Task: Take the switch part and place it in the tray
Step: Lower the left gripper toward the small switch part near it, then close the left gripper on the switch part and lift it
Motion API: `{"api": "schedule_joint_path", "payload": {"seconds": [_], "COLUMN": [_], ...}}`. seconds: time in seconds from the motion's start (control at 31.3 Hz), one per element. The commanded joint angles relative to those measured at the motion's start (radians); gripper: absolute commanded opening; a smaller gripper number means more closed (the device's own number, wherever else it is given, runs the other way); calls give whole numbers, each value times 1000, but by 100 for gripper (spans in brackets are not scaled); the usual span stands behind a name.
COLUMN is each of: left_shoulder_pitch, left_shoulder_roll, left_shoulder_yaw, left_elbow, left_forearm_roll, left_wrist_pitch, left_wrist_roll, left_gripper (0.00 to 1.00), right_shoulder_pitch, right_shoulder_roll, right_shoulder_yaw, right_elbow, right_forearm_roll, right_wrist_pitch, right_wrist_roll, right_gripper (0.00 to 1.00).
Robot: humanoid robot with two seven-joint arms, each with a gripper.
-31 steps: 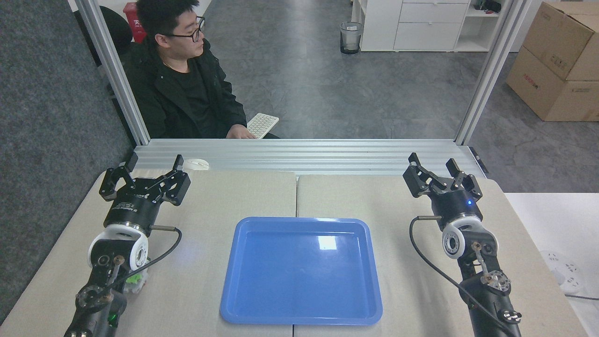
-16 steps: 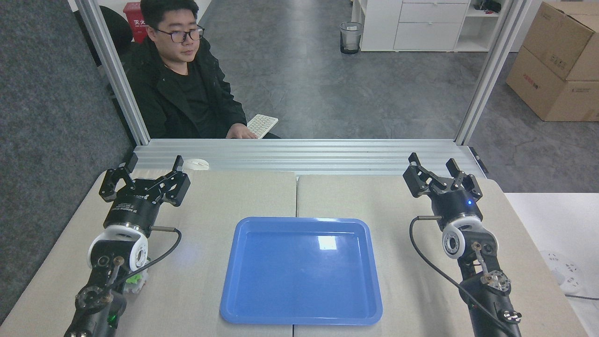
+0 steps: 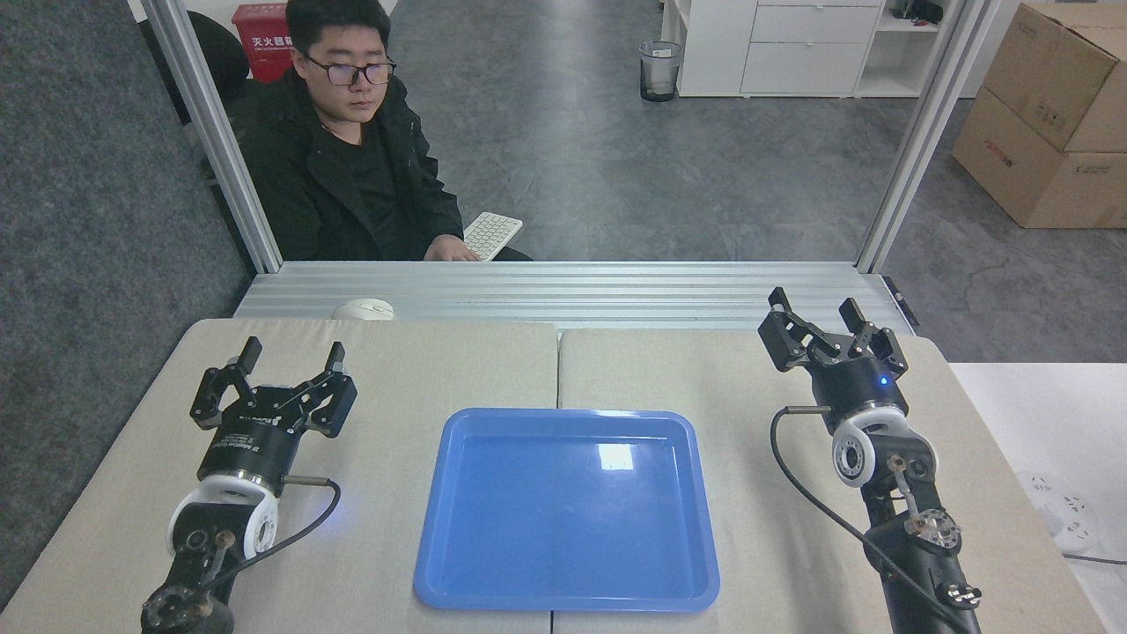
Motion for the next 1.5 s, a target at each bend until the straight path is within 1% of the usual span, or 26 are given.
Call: {"api": "schedule_joint_path", "payload": {"seconds": [0.0, 0.06, 0.22, 0.32, 0.48, 0.7, 0.86, 1.31, 1.47], "left_shoulder_pitch": [108, 126, 148, 172, 191, 194, 200, 197, 197], "left_shoulder_roll": [10, 10, 13, 13, 12, 12, 12, 17, 17], "left_shoulder_yaw": [46, 46, 58, 75, 71, 60, 51, 52, 52], "left_elbow": [46, 61, 118, 118, 140, 207, 285, 339, 351], "left_forearm_roll": [-3, -14, -14, -14, -17, -17, -43, -46, -49], "left_wrist_pitch": [-18, -18, -14, -20, -21, -21, -21, -11, -11], "left_wrist_roll": [13, 19, 96, 97, 105, 137, 143, 154, 182], "left_gripper": [99, 99, 99, 99, 99, 99, 99, 99, 97], "right_shoulder_pitch": [0, 0, 0, 0, 0, 0, 0, 0, 0], "right_shoulder_roll": [-1, -1, -1, -1, -1, -1, -1, -1, -1], "right_shoulder_yaw": [0, 0, 1, 1, 1, 1, 1, 1, 1], "right_elbow": [0, 0, 0, 0, 0, 0, 0, 0, 0], "right_forearm_roll": [0, 0, 0, 2, 0, 0, 0, 0, 0], "right_wrist_pitch": [1, 1, 1, 1, 1, 1, 1, 1, 1], "right_wrist_roll": [-1, -1, -1, -1, -1, -1, -1, -1, -1], "right_gripper": [100, 100, 100, 100, 100, 100, 100, 100, 100]}}
